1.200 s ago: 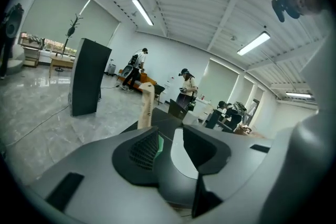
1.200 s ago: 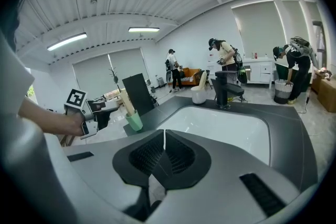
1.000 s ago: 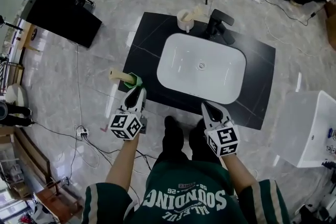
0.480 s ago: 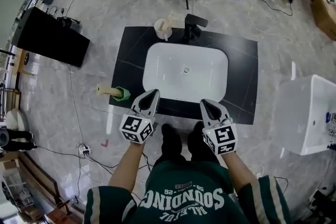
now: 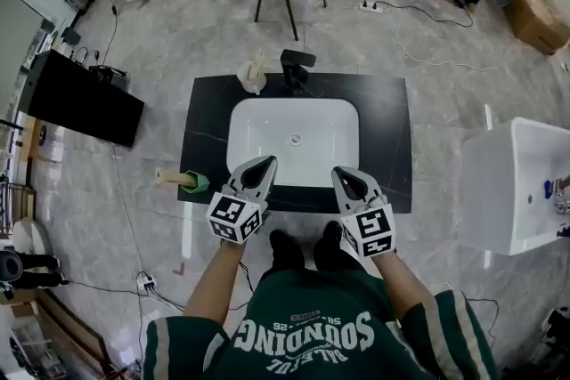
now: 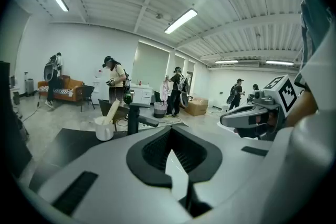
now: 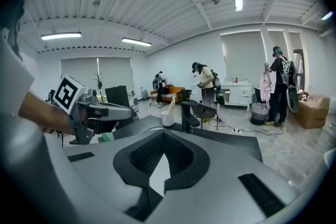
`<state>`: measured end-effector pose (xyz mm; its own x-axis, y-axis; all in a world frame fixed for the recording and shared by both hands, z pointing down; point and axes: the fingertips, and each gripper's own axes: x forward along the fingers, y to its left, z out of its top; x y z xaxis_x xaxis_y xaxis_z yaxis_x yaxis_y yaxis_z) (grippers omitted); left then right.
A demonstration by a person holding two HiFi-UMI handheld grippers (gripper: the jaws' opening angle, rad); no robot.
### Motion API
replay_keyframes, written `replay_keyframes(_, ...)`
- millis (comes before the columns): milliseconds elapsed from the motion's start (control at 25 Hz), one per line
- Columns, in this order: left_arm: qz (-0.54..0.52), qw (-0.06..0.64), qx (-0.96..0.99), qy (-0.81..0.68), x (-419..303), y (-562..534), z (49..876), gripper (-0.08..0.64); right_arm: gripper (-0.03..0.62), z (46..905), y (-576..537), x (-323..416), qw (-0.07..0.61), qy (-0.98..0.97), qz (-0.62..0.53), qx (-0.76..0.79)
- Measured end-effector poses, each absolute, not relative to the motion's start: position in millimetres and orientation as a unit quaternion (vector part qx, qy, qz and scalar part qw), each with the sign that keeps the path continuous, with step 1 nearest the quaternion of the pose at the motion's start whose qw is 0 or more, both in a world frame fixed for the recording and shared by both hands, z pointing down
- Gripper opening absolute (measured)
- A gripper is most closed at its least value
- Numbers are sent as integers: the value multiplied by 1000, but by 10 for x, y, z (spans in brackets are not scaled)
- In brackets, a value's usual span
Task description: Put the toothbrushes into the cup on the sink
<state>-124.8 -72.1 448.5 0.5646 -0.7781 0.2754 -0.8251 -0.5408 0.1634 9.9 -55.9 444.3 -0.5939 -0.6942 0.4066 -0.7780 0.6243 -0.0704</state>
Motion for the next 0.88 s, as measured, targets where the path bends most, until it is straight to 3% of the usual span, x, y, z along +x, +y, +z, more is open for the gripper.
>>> replay_keyframes(880, 77, 112, 870, -474, -921, -779, 4106, 9, 38, 4034, -687, 371, 130, -899, 97, 407)
